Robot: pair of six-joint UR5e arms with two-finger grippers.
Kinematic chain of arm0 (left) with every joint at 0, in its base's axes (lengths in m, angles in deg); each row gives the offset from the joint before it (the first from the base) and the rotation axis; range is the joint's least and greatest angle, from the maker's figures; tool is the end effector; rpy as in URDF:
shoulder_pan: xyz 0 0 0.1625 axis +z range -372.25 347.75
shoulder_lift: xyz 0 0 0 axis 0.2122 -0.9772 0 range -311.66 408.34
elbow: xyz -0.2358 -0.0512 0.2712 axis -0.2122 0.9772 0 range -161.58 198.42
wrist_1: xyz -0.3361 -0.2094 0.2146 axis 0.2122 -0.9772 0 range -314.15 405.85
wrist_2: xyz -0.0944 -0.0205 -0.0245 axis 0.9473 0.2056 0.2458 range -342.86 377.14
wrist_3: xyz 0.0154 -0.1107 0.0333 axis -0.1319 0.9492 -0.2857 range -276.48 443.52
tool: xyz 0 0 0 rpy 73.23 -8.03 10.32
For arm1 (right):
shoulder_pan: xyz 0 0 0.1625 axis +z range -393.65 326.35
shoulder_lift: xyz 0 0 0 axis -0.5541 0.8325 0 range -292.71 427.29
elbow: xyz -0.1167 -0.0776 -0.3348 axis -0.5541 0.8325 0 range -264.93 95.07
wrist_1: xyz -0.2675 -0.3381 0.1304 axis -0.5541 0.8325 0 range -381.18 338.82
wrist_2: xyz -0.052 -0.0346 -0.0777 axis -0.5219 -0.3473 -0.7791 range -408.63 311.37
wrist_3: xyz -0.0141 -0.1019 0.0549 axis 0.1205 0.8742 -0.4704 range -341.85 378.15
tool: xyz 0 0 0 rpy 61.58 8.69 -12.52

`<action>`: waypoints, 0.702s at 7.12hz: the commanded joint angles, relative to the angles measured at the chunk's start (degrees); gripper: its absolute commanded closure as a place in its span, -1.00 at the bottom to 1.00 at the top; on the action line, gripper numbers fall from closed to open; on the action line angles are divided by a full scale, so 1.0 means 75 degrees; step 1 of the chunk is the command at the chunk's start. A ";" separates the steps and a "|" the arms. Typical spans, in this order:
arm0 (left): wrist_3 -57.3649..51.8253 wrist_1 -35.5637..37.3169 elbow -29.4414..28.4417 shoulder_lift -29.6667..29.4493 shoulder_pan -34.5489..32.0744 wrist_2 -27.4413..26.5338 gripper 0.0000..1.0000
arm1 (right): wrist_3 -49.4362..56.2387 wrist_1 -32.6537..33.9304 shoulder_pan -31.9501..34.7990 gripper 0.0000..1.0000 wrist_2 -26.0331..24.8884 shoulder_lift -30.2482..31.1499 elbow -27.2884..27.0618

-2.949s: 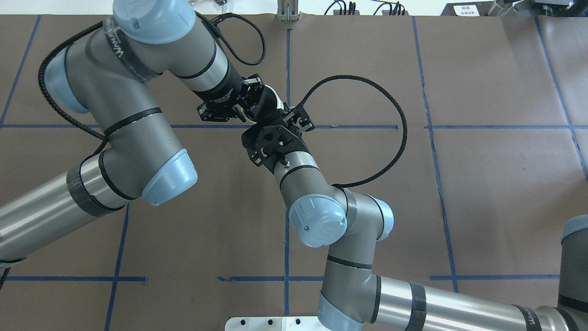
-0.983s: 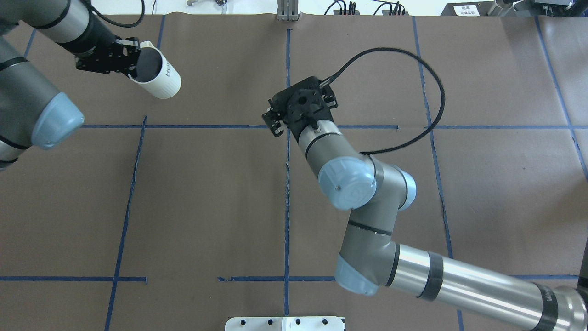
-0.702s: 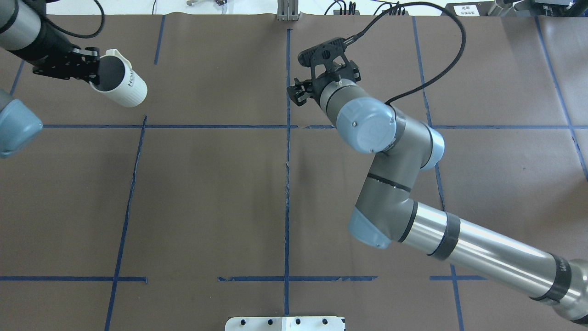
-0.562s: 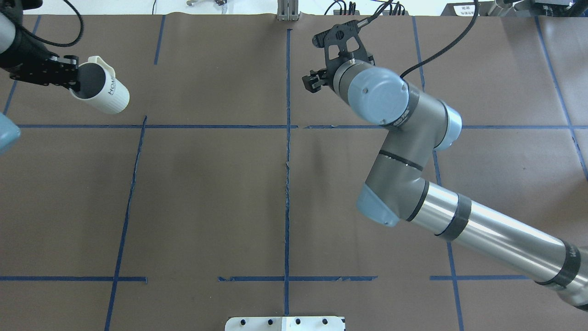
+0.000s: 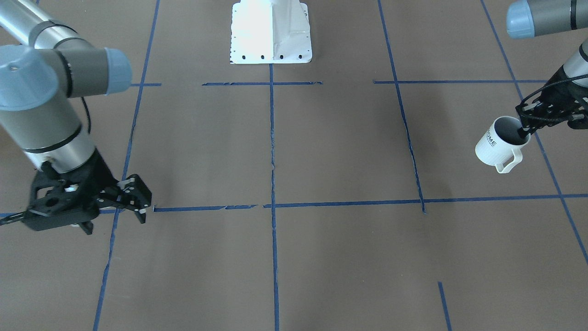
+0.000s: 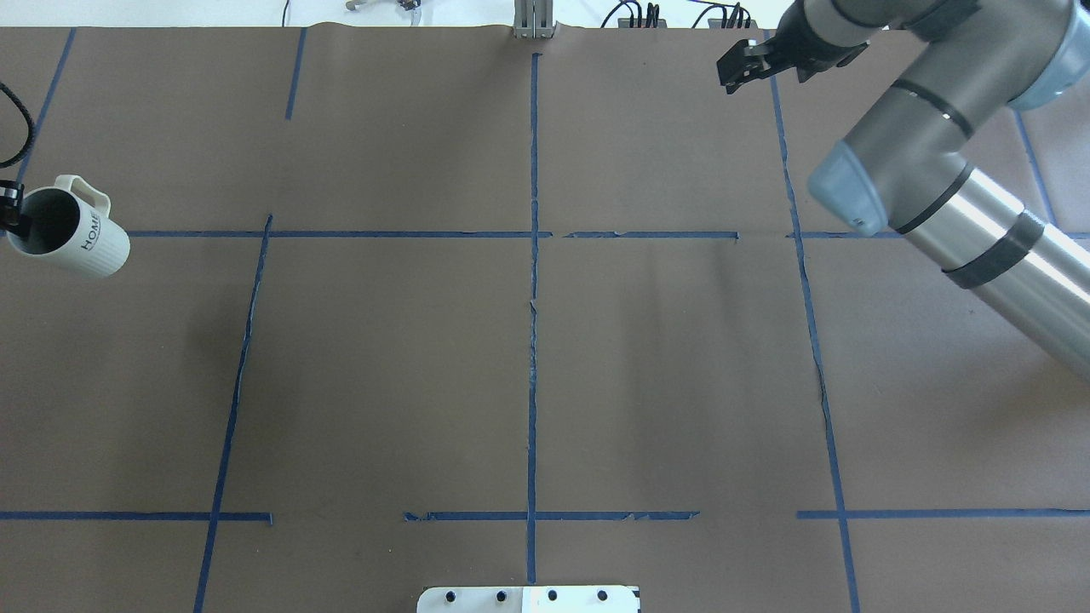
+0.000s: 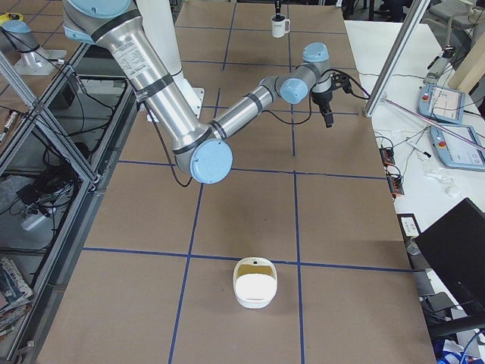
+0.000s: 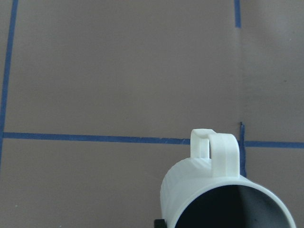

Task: Left arm hands cup to right arm to dump lemon

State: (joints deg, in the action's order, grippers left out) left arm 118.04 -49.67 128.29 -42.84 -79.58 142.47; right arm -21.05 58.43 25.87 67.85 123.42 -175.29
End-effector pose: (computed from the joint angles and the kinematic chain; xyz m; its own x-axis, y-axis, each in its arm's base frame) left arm 0.1476 -0.5243 0.4114 0.7335 -0.0118 -0.6795 0.0860 0.9934 0.0755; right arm -0.2863 -0.6463 0.2261 0.7029 -0.1734 0.6898 -0.1072 0.9329 0.3437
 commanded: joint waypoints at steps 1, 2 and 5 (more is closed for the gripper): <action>0.0733 -0.0980 -0.0140 0.0728 -0.0011 0.0000 1.00 | 0.1608 0.0397 0.0977 -1.00 0.1048 0.0809 -0.0232; 0.1402 -0.1671 -0.0304 0.0882 0.0024 0.0012 1.00 | 0.2174 0.0876 0.1225 -1.00 0.1051 0.1102 -0.0464; 0.1455 -0.3351 -0.1486 0.1059 0.0234 0.0270 0.96 | 0.3340 0.1408 0.1497 -1.00 0.1261 0.2625 -0.1531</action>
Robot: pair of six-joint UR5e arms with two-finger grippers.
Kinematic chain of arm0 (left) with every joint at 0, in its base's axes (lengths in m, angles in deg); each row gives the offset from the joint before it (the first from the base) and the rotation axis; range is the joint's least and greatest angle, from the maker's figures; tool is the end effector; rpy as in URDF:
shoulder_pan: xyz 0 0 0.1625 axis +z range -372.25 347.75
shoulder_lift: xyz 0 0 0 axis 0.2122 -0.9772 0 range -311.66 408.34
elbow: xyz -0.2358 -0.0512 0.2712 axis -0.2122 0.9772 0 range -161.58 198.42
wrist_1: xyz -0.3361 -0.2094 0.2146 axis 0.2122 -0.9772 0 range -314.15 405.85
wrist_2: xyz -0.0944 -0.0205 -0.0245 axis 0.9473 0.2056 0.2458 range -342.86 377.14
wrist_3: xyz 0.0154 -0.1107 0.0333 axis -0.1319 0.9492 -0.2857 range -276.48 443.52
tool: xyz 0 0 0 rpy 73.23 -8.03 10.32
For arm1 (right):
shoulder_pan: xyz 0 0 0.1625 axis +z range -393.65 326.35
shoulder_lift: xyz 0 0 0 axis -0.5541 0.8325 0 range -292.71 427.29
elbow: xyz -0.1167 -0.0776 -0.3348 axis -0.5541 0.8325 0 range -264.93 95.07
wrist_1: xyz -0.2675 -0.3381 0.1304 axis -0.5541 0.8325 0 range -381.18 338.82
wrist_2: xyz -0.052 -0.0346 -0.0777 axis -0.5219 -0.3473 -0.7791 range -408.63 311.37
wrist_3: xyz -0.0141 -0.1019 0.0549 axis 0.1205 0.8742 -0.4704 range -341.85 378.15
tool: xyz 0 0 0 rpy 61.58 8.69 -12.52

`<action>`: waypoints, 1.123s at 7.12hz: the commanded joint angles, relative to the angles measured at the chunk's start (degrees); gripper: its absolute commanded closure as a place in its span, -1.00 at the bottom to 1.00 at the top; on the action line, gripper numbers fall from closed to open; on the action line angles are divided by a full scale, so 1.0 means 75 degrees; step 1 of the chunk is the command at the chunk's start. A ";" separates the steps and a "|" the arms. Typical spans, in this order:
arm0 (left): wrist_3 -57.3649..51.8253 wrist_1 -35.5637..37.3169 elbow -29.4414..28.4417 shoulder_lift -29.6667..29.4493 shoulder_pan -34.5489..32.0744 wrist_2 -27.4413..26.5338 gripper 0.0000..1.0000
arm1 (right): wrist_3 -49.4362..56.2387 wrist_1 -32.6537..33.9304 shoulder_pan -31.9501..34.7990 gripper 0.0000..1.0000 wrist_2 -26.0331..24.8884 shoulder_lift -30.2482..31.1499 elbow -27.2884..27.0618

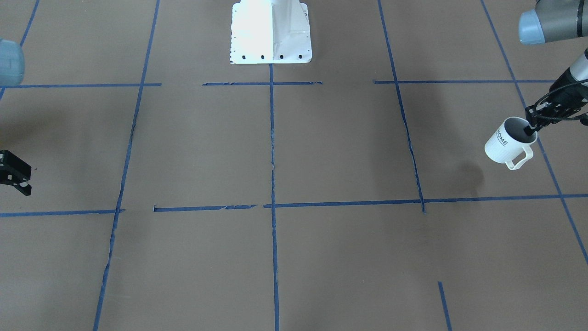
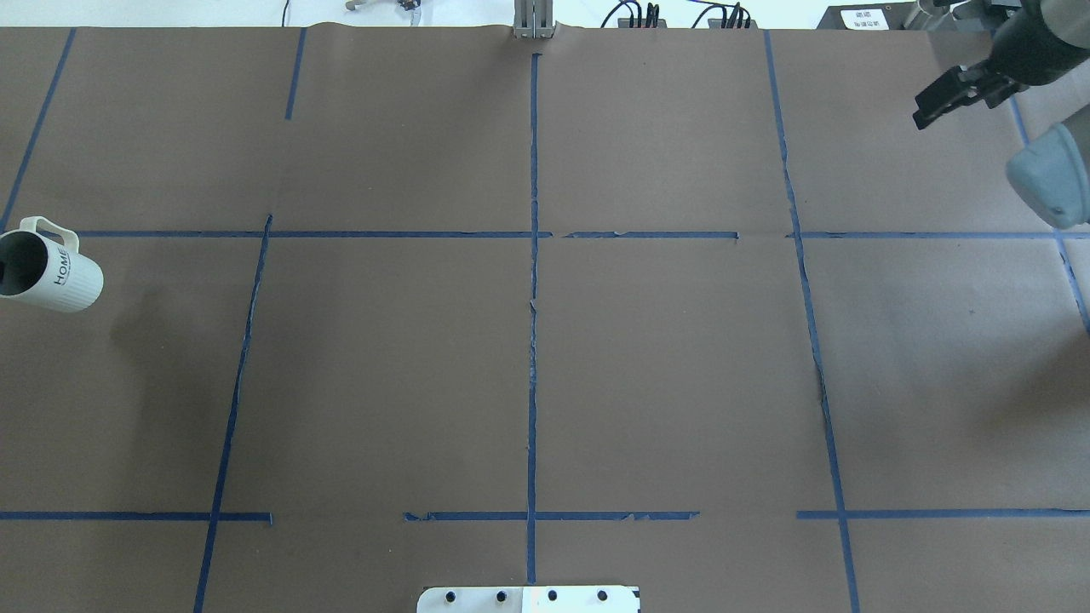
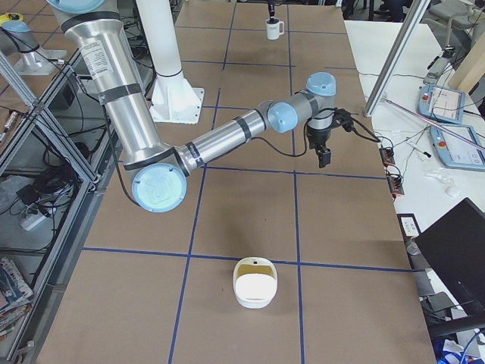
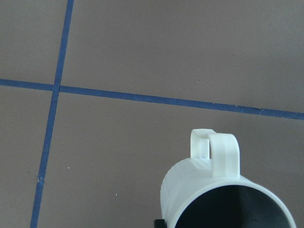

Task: Left arm hands cup to right arm to dump lemon

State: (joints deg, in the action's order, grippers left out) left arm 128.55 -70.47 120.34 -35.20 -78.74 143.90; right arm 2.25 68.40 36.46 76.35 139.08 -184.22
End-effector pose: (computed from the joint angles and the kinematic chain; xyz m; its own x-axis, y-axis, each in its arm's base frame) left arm 0.1498 -0.5034 0.5092 0.6704 -0.1213 -0.7321 0.1910 0.9815 0.0124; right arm -0.1513 -0.6129 0.3463 0.7356 -0.2833 0.6154 0.1032 0.9446 0.3115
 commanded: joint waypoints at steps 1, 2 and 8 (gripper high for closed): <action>0.0090 -0.0592 -0.0569 -0.0006 0.0448 0.0079 0.94 | 0.0234 0.0079 0.0086 -1.00 0.0071 0.0622 -0.0355; 0.0090 -0.0592 -0.0559 -0.0041 0.0474 0.0091 0.90 | 0.0245 0.0079 0.0086 -1.00 0.0094 0.0635 -0.0344; -0.2204 0.0350 -0.0407 -0.0171 -0.0187 0.0464 -1.00 | 0.0281 0.0090 0.0307 -1.00 0.0094 0.0951 -0.0366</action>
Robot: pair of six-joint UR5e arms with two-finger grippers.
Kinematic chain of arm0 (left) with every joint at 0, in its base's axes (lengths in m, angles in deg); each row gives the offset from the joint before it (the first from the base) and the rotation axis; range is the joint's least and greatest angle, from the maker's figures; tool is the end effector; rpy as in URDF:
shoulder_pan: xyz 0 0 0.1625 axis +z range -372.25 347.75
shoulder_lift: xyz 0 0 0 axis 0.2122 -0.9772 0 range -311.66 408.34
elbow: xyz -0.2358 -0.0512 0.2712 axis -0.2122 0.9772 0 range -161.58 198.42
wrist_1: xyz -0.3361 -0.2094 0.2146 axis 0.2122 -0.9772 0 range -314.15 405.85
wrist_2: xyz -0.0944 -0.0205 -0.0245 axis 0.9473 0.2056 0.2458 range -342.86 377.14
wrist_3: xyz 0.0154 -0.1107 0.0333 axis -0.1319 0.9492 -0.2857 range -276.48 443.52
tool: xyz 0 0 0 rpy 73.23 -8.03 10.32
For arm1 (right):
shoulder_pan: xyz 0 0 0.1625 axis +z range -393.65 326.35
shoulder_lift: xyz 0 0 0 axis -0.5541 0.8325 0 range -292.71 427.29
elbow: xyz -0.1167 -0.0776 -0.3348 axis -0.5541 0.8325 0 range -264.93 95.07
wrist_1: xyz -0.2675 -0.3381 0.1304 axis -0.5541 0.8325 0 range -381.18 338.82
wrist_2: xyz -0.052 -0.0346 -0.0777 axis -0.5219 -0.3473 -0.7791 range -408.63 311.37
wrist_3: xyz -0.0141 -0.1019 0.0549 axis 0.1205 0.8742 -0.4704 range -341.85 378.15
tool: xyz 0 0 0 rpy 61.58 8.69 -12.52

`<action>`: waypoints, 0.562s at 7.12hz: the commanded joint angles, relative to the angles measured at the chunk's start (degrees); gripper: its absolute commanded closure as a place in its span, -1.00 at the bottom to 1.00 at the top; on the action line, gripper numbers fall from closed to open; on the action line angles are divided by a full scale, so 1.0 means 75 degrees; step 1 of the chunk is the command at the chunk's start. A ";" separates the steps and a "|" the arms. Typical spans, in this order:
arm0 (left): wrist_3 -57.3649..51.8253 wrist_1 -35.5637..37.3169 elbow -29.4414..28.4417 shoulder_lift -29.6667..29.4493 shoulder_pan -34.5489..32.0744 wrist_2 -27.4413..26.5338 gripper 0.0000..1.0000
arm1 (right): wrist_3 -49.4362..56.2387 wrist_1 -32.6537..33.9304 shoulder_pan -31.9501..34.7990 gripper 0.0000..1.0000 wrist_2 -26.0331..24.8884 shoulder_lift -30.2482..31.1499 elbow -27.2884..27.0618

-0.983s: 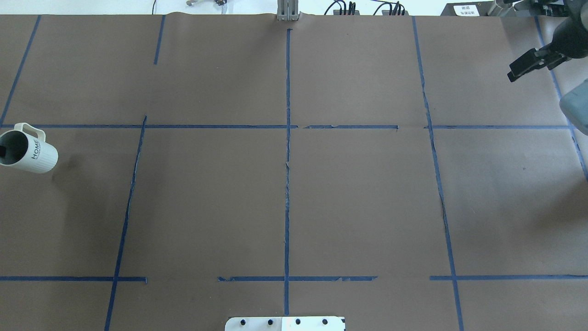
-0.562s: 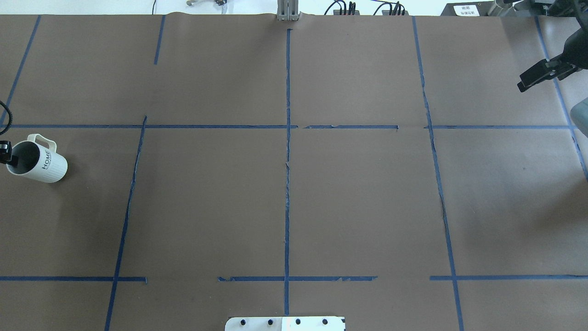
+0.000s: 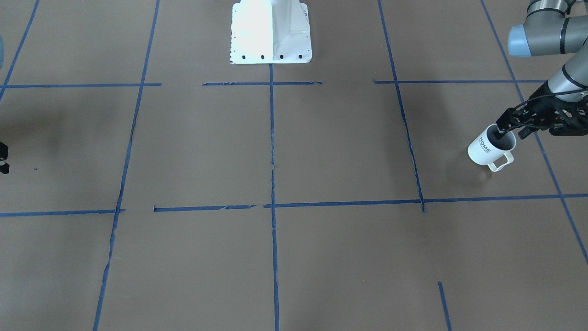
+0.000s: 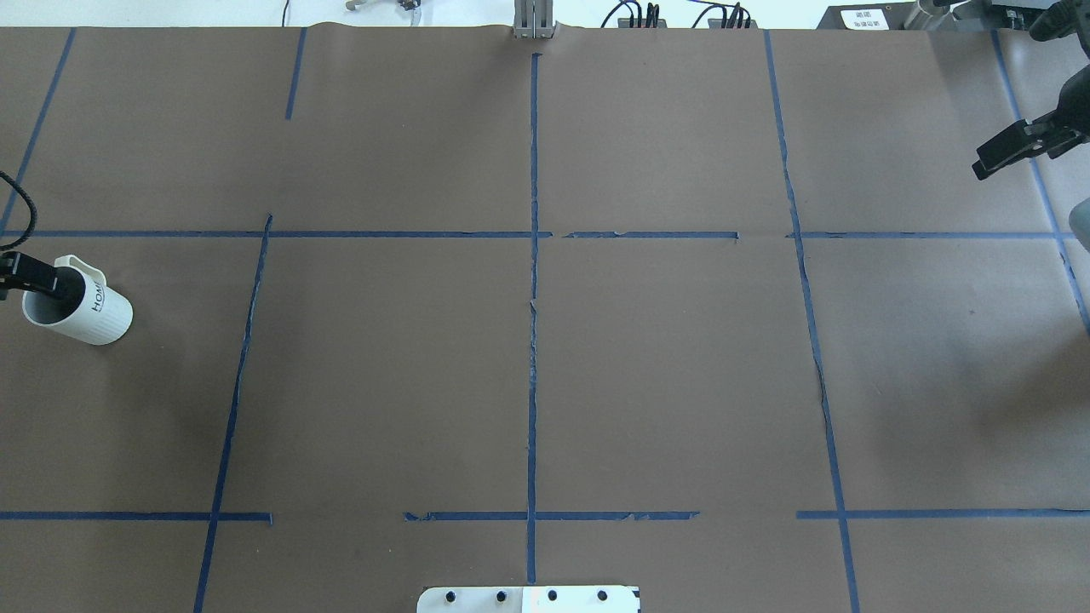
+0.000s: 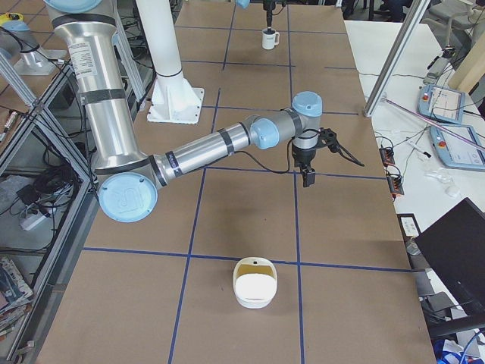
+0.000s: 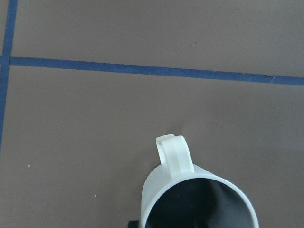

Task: Left arm hands cup to right arm to dump lemon

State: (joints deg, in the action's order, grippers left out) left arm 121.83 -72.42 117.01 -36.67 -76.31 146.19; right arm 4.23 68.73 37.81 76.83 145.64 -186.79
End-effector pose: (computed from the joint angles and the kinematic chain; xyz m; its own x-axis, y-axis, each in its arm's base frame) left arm 0.1782 -0.5030 0.5214 0.6642 0.0280 -0.7470 0.0511 0.9953 0.0827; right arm -0.1278 -0.5870 0.3934 0.7480 -0.2562 0.6122 0.1150 0.9586 0.2606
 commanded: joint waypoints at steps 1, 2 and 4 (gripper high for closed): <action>-0.3086 0.1765 0.0131 0.0014 -0.1608 0.0253 -1.00 | 0.0295 0.0070 0.0257 -1.00 0.0041 0.0192 -0.0024; -0.4809 0.2960 0.0190 -0.0044 -0.2338 0.0219 -1.00 | 0.0890 0.0105 0.0513 -1.00 0.0064 0.0425 0.0034; -0.6370 0.4326 0.0040 0.0048 -0.3326 0.0254 -1.00 | 0.2003 0.0780 0.0936 -1.00 0.0158 0.0812 0.0023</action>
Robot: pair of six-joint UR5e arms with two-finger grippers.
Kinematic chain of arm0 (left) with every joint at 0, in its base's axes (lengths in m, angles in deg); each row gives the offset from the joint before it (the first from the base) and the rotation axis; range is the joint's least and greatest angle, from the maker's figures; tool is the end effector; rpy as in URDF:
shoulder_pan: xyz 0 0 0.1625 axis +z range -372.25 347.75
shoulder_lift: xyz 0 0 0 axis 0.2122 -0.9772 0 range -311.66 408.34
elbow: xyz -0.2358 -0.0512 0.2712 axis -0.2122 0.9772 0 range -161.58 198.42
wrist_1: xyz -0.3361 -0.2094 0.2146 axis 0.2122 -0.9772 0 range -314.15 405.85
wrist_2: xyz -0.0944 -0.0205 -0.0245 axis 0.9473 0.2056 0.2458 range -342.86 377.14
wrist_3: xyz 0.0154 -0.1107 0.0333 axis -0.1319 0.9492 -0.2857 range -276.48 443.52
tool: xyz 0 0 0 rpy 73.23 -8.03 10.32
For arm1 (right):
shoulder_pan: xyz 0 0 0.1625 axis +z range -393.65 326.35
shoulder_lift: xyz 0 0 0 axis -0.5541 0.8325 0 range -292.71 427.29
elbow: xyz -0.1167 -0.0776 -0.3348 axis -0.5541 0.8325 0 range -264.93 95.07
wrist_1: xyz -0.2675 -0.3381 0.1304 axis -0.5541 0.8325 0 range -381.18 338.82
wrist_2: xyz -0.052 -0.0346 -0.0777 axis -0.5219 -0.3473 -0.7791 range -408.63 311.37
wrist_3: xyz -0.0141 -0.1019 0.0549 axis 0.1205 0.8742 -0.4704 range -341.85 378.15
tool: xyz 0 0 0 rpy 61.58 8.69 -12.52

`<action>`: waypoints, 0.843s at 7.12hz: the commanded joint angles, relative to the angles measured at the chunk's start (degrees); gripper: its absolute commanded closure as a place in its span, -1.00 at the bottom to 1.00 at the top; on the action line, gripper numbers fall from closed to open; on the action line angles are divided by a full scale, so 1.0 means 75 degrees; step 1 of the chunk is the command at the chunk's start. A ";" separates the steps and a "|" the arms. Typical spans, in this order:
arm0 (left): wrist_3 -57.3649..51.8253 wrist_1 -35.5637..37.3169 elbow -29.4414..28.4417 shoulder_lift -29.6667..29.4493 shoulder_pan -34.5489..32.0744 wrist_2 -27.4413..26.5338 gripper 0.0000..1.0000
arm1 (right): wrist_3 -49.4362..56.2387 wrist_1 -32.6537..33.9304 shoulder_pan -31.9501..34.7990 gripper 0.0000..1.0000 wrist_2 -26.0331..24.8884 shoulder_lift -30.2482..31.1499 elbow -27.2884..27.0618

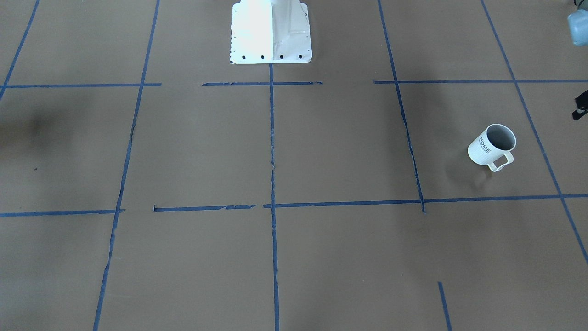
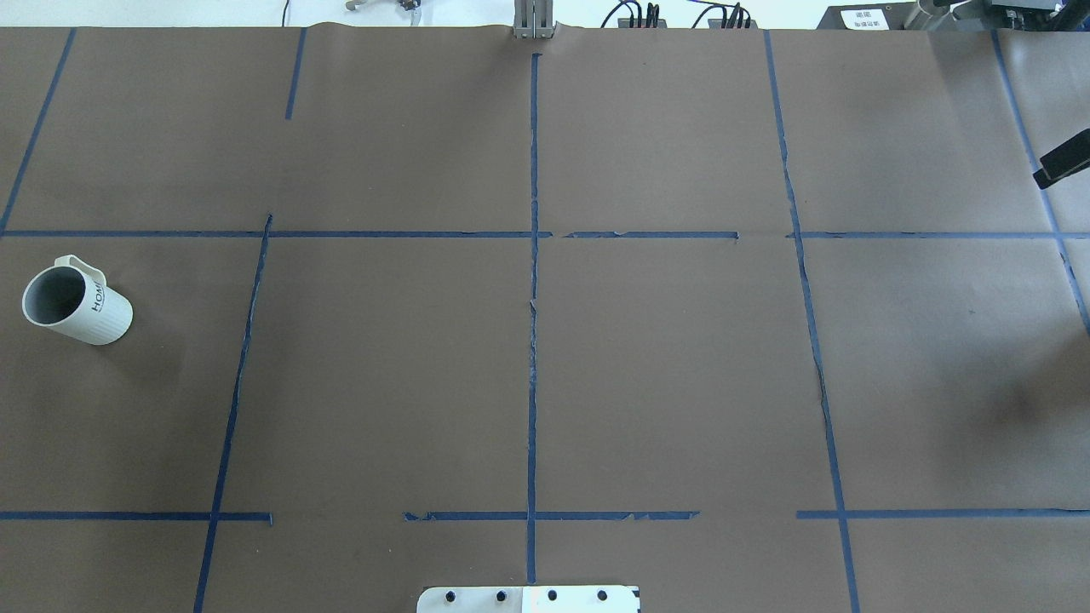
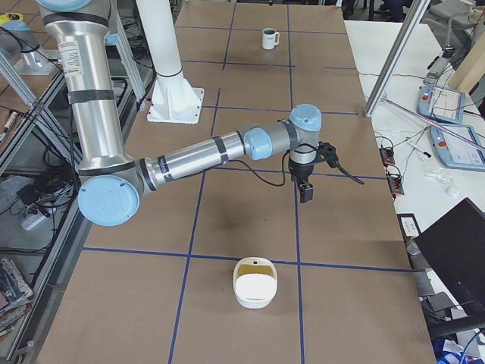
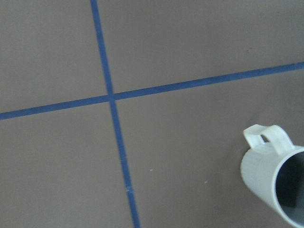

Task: Left arm hands cup to right arm to dump lemon

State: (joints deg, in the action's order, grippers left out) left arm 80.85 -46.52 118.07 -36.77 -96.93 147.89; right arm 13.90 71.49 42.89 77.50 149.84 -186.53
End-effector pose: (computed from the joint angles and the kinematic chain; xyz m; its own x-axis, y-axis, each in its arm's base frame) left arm -0.0098 -0.5107 0.5638 0.7417 0.1969 -0.6412 -0.1268 0.9799 0.1542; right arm -0.0715 -0.5750 0.4441 0.7613 -0.2797 0.5850 0.1675 0.9564 0.2392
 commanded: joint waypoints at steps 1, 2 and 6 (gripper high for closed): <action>-0.0969 0.0844 -0.0219 0.0295 -0.0592 0.0051 -1.00 | 0.1438 0.0395 0.0283 -1.00 0.0243 0.0915 0.0023; -0.0911 0.0879 -0.0266 0.0251 -0.0592 0.0052 -1.00 | 0.1422 0.0383 0.0283 -1.00 0.0245 0.1409 0.0023; -0.0899 0.0797 -0.0068 0.0285 -0.0592 0.0450 -1.00 | 0.1539 0.0150 0.1851 -1.00 0.0350 0.2198 -0.0024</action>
State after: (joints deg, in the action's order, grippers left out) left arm 74.04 -40.45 117.28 -34.74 -101.38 150.84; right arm 25.32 73.88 53.84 79.49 164.61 -186.57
